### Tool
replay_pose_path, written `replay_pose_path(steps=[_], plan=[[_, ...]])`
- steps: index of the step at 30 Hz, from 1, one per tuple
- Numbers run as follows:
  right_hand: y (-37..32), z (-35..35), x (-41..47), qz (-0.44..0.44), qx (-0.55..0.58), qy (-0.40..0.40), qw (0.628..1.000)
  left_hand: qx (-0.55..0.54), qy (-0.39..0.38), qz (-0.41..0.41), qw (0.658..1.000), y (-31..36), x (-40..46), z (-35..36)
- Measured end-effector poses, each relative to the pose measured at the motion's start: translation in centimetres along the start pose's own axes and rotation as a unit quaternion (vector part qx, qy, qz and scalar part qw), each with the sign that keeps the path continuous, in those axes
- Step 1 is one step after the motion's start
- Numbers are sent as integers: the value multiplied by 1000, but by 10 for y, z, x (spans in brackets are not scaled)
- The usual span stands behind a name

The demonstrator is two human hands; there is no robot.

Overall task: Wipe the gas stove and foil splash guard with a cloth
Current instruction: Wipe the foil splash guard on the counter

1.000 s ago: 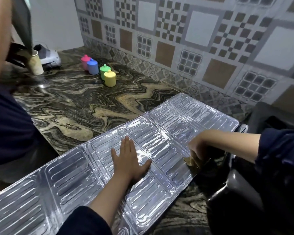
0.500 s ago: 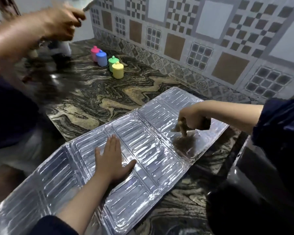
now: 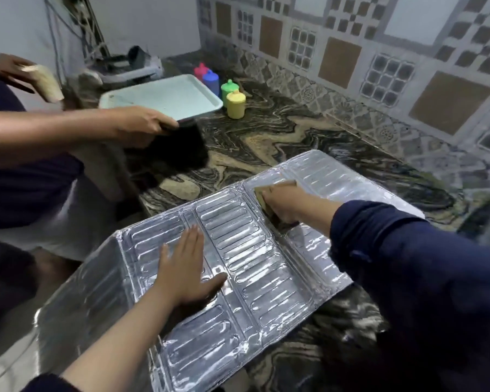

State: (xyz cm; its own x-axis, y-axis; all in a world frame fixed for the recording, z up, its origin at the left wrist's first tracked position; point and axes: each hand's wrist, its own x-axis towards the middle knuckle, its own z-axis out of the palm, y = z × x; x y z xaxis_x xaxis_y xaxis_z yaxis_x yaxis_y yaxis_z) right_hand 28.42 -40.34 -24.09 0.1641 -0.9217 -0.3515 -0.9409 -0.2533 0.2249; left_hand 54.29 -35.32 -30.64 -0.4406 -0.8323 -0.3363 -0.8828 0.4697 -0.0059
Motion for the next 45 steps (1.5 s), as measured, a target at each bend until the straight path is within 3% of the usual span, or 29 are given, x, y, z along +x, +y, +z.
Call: replay_pose_path(steps=[4,9,16,23,28,39,45], plan=[[5,1,3,-5,32,-30,999,13,-27,-20,999,7,6,-22],[7,3,-1,2,33,-30,999,-54,57,-11,997,37,28,-34],[12,1,5,3,27,-78,997,-90,91,43,991,92,63,-24],[18,5,8,4,12,-102,995,-89,111,22,990,95,73,-9],[20,0,-14,-46,0,-94,995,-89,117,22,989,94,73,-8],[23,7,-101,-61,43,-291,954,-101,122,26,987,94,73,-9],[31,23,-118,-45,145,-424,893,-97,118,30,988,94,71,-11]])
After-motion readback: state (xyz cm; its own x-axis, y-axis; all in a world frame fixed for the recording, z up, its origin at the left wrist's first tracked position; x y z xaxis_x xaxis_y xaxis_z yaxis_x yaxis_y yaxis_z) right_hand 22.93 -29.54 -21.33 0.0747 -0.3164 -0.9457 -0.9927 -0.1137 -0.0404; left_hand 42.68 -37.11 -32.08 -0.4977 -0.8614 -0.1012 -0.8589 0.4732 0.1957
